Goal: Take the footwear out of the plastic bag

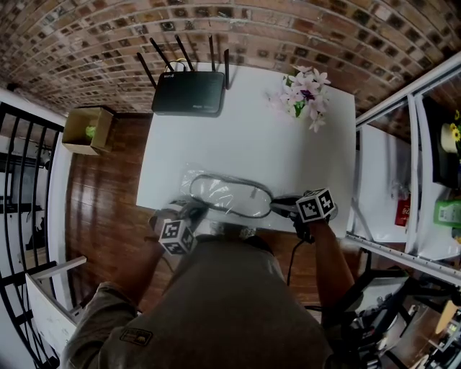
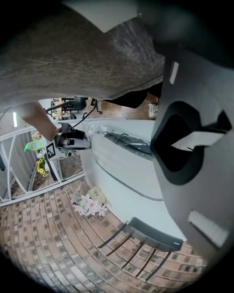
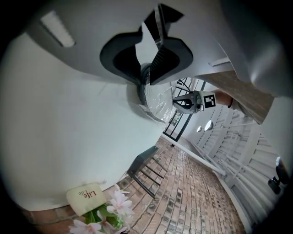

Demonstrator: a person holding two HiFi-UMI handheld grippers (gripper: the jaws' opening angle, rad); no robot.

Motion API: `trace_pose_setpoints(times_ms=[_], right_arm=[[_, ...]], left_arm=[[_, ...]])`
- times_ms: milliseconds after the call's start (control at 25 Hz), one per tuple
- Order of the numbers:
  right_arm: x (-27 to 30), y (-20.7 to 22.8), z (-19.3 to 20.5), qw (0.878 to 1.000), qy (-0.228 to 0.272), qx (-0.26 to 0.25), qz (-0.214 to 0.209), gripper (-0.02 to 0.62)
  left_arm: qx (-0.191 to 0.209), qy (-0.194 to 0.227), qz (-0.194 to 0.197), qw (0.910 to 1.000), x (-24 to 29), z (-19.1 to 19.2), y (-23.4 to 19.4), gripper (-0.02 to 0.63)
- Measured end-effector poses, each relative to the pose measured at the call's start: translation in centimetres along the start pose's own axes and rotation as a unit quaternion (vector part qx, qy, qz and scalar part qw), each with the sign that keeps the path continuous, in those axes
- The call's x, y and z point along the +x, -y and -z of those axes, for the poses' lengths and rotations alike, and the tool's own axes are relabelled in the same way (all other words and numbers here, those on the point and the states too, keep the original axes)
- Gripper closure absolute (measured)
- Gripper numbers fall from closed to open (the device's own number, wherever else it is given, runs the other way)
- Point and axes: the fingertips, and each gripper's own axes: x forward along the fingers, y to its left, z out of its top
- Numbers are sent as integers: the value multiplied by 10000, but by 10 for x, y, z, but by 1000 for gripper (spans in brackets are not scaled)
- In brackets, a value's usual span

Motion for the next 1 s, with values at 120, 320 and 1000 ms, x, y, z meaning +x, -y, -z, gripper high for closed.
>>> trace_pose_setpoints(times_ms=[120,320,1000], right_arm=[[-5,3,3,10000,17,-10,32,522],[-2,-2,6,9995,-132,-281,79,446],[6,7,-2,9999,9,76,112,466]], left_arm=[[-4,-54,64,10000,1,1,3,604],[-44,-63,66,9999,3,2,4,604],[-24,-108,59,9999,6,2,8,604]])
